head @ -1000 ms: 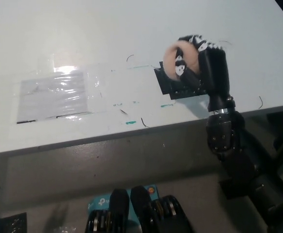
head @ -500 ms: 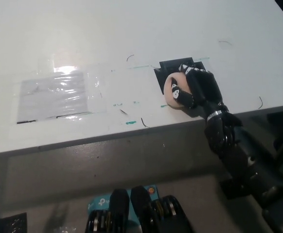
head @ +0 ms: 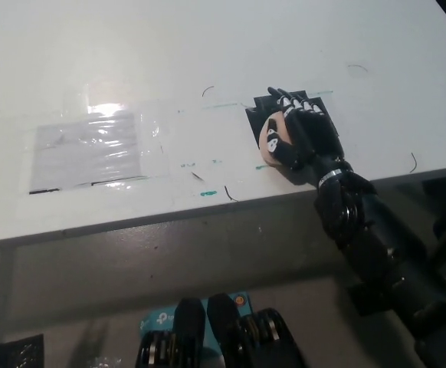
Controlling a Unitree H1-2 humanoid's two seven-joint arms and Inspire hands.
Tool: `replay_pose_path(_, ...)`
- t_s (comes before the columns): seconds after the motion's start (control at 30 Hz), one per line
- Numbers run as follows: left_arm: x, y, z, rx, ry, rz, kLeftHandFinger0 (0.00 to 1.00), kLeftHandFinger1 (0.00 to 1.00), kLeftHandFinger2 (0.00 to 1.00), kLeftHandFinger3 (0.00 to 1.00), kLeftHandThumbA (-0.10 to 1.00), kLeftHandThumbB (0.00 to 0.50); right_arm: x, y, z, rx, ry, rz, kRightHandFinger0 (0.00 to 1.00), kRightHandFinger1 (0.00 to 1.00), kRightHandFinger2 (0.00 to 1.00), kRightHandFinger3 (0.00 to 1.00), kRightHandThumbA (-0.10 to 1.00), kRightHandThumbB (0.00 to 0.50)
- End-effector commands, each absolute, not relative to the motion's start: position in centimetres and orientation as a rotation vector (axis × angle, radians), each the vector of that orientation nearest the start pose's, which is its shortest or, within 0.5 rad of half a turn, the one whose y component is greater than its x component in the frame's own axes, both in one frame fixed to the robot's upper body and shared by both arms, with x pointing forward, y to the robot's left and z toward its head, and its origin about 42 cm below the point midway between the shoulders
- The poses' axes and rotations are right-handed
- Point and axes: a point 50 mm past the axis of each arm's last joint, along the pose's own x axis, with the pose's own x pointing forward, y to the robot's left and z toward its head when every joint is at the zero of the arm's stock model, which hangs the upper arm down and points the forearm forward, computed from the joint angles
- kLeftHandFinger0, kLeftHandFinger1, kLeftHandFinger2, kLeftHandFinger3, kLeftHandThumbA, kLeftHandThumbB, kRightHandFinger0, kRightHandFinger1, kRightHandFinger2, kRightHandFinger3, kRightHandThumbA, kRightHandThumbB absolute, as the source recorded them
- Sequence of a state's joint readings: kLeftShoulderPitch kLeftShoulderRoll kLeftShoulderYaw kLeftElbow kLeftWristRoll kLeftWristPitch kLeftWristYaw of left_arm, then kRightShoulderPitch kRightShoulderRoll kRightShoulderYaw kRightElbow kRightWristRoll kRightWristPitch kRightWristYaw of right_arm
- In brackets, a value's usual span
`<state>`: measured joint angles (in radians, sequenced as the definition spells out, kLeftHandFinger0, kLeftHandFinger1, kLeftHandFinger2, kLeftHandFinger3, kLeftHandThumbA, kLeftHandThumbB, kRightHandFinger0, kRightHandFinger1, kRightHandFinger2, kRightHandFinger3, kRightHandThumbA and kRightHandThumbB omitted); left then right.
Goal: The robot uses its right hand to grab and squeeze a pink dumpling toy kept on the black mask on the desk
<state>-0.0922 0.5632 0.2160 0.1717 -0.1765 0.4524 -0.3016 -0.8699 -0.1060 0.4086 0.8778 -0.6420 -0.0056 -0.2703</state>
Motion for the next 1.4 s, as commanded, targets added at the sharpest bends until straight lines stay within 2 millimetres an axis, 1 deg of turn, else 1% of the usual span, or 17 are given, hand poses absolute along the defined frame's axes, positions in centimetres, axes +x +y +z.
replay_pose_path(0.0,30.0,46.5,14.9,0.257,0.440,0.032,0.71,0.82,0.90,0.99,1.00,0.152,51.3,-13.0,21.1,-1.102,-0.218,0.123,1.00,1.00,1.00,1.00,0.77,0.458)
replay_pose_path(0.27,30.1,46.4,15.1,0.249,0.445,0.044,0.72,0.82,0.88,0.98,1.00,0.145,50.0,-13.0,22.9,-1.019,-0.294,0.095,1.00,1.00,1.00,1.00,0.75,0.458)
replay_pose_path(0.3,30.1,46.4,15.2,0.266,0.447,0.048,0.72,0.81,0.87,0.98,1.00,0.141,49.6,-13.0,23.6,-0.993,-0.313,0.087,1.00,1.00,1.00,1.00,0.70,0.441)
replay_pose_path(0.53,29.9,46.5,15.1,0.277,0.451,0.048,0.70,0.80,0.87,0.98,1.00,0.149,47.8,-14.0,25.6,-0.962,-0.366,0.092,1.00,1.00,1.00,1.00,0.62,0.397)
replay_pose_path(0.7,29.8,46.4,15.0,0.276,0.452,0.044,0.69,0.80,0.89,0.99,1.00,0.139,45.4,-15.9,27.3,-0.923,-0.408,0.069,1.00,1.00,1.00,1.00,0.56,0.368)
replay_pose_path(0.77,29.8,46.4,15.0,0.277,0.455,0.046,0.68,0.80,0.89,0.98,1.00,0.141,43.9,-17.5,27.6,-0.845,-0.451,0.057,1.00,1.00,1.00,1.00,0.40,0.341)
replay_pose_path(0.87,29.8,46.5,14.9,0.267,0.456,0.056,0.70,0.80,0.88,0.98,1.00,0.136,42.3,-19.0,27.4,-0.817,-0.455,0.038,1.00,1.00,1.00,1.00,0.38,0.311)
replay_pose_path(1.0,29.7,46.4,14.9,0.270,0.455,0.048,0.69,0.81,0.89,0.99,1.00,0.122,40.3,-21.7,26.5,-0.779,-0.431,0.001,1.00,1.00,1.00,1.00,0.23,0.219)
replay_pose_path(1.03,29.6,46.4,14.9,0.270,0.456,0.048,0.69,0.81,0.89,0.99,1.00,0.122,40.2,-21.8,26.5,-0.779,-0.430,0.000,1.00,1.00,1.00,1.00,0.23,0.218)
replay_pose_path(1.07,29.5,46.4,14.8,0.270,0.456,0.049,0.70,0.81,0.89,0.99,1.00,0.122,39.3,-23.1,25.4,-0.717,-0.414,-0.039,1.00,1.00,1.00,1.00,0.08,0.193)
replay_pose_path(1.1,29.5,46.4,14.8,0.268,0.458,0.050,0.70,0.81,0.89,0.99,1.00,0.123,39.2,-23.3,25.1,-0.710,-0.406,-0.049,0.96,1.00,1.00,1.00,0.06,0.165)
replay_pose_path(1.13,29.5,46.4,14.7,0.265,0.460,0.051,0.70,0.81,0.89,0.99,1.00,0.125,39.0,-23.7,24.7,-0.699,-0.395,-0.065,0.86,1.00,1.00,1.00,0.05,0.168)
replay_pose_path(1.17,29.5,46.4,14.7,0.266,0.460,0.048,0.71,0.81,0.90,0.99,1.00,0.124,38.8,-24.4,23.6,-0.702,-0.392,-0.087,0.57,0.70,0.97,0.94,-0.03,0.127)
replay_pose_path(1.2,29.4,46.3,14.7,0.272,0.460,0.047,0.70,0.81,0.90,0.99,1.00,0.115,38.5,-25.2,22.4,-0.712,-0.375,-0.117,0.42,0.52,0.78,0.86,-0.06,0.132)
replay_pose_path(1.23,29.4,46.3,14.6,0.254,0.457,0.050,0.70,0.82,0.90,0.98,1.00,0.108,38.4,-25.5,21.8,-0.719,-0.361,-0.133,0.36,0.44,0.63,0.79,-0.09,0.125)
replay_pose_path(1.27,29.4,46.3,14.6,0.252,0.458,0.051,0.69,0.81,0.89,0.99,1.00,0.110,38.4,-25.8,21.3,-0.699,-0.356,-0.142,0.33,0.40,0.55,0.76,-0.10,0.132)
replay_pose_path(1.37,29.3,46.3,14.4,0.251,0.462,0.053,0.70,0.81,0.90,0.97,1.00,0.108,38.5,-26.5,19.4,-0.567,-0.281,-0.166,0.30,0.36,0.47,0.76,-0.10,0.122)
